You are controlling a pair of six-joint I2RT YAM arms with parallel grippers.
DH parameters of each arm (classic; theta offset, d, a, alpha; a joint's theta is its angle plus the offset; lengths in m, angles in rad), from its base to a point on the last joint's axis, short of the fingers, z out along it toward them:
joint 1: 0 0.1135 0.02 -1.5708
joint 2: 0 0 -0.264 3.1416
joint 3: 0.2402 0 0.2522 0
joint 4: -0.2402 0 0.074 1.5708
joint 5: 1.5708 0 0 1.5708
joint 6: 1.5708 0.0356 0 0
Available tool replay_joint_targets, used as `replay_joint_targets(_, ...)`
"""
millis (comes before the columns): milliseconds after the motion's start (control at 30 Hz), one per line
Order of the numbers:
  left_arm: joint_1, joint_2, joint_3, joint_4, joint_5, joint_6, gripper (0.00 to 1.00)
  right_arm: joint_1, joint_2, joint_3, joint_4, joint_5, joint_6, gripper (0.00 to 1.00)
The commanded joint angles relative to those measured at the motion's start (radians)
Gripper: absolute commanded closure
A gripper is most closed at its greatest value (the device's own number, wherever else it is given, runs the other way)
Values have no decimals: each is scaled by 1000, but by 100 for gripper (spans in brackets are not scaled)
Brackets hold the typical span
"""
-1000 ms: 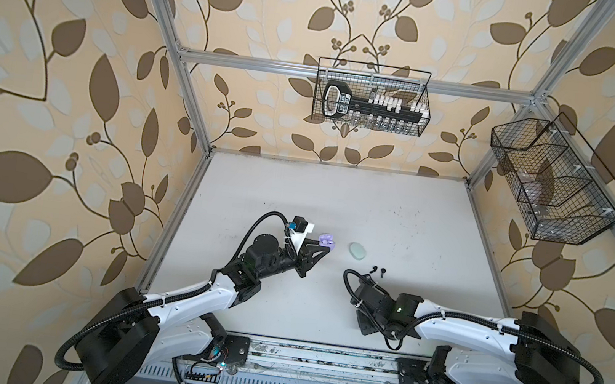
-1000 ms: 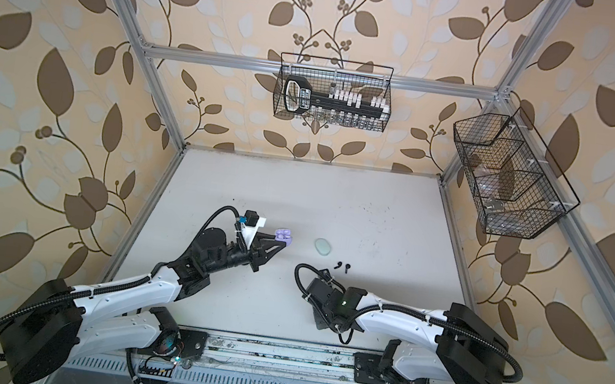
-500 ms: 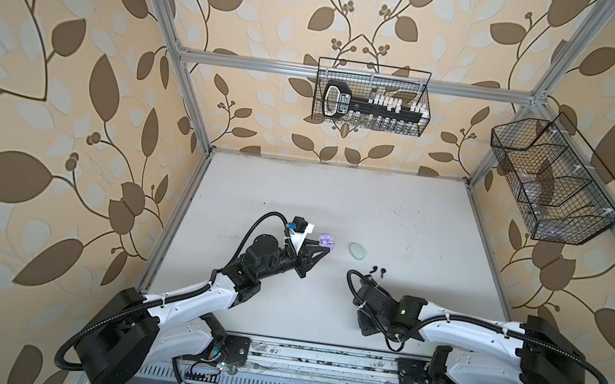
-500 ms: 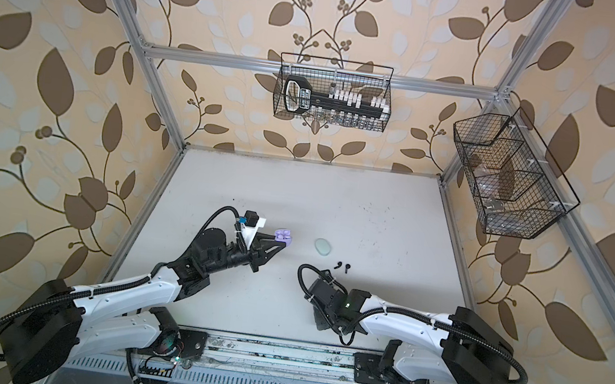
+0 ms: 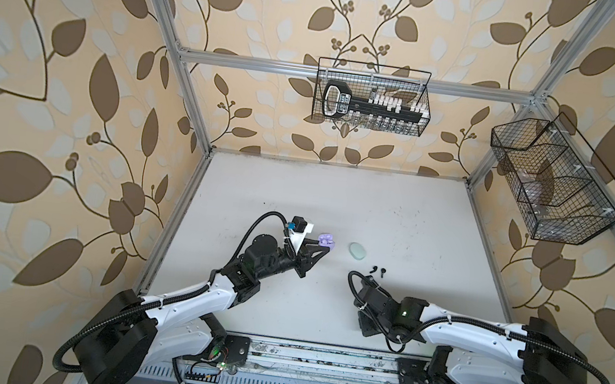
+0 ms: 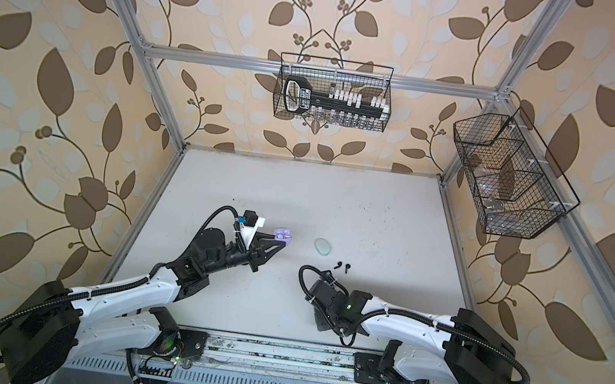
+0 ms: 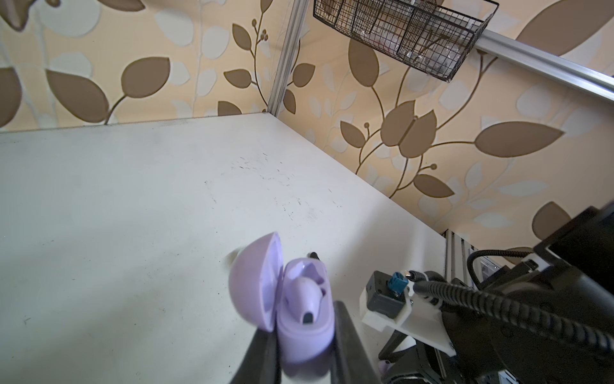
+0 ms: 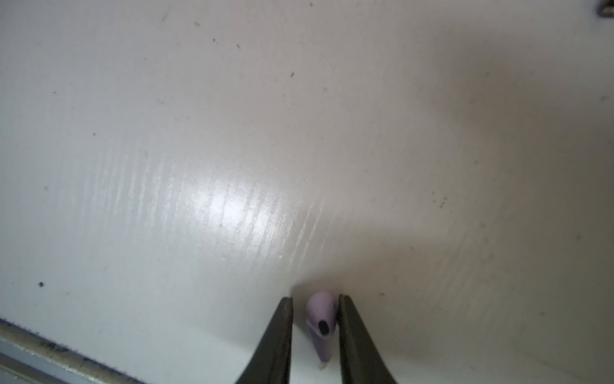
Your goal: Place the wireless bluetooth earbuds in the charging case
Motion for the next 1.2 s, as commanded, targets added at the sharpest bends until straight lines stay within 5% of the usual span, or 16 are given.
replay_joint_targets(0,1,-21,-3,36,-6,20,100,4,11,-36,-9,-6,27,76)
replay_joint_targets(433,1,-21,-7,45,5,20,100,3,-30,-46,2,2,58,82)
replay_joint_targets(700,1,-9,-15,82,22,27,100,-41,-222,-1,6,17,78,84)
replay_joint_targets(933,1,8,-117,334,65,75,100,-42,-382,81,63,66,71,85)
replay_joint_targets(1167,1,84,-174,574,181,96,100,6,-471,102,301,102,55,85)
